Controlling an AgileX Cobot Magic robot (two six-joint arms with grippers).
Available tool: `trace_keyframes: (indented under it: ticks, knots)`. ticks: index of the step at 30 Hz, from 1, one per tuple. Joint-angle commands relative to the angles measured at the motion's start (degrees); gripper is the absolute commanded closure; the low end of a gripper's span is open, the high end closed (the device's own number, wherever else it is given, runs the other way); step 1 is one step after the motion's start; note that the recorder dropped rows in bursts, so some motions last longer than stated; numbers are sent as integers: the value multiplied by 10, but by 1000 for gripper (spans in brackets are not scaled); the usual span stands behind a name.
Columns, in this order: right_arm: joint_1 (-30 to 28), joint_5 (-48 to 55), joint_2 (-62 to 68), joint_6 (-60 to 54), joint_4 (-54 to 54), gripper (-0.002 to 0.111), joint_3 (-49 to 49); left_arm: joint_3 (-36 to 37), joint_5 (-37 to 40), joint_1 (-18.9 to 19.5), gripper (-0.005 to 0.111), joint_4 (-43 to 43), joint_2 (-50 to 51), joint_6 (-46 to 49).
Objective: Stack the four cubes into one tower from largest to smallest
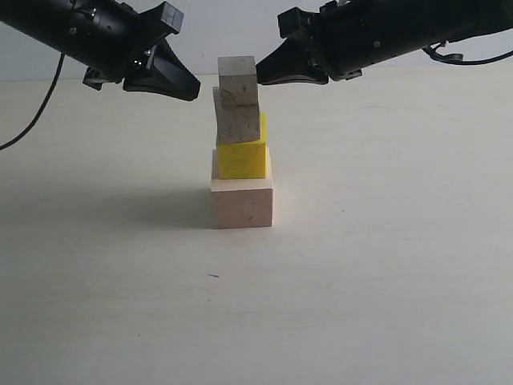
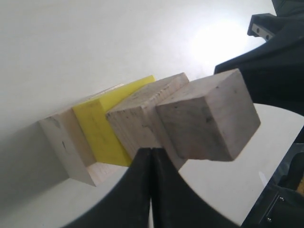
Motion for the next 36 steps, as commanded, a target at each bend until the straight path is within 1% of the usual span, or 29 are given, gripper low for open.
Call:
trace_keyframes:
  ticks: [1,36]
  knots:
    - [1,10,0,-10,6,108,-4,-3,-4,2,107,-9,-2,4]
    - [1,11,0,-31,5,108,-4,-3,3,2,107,-12,-2,4]
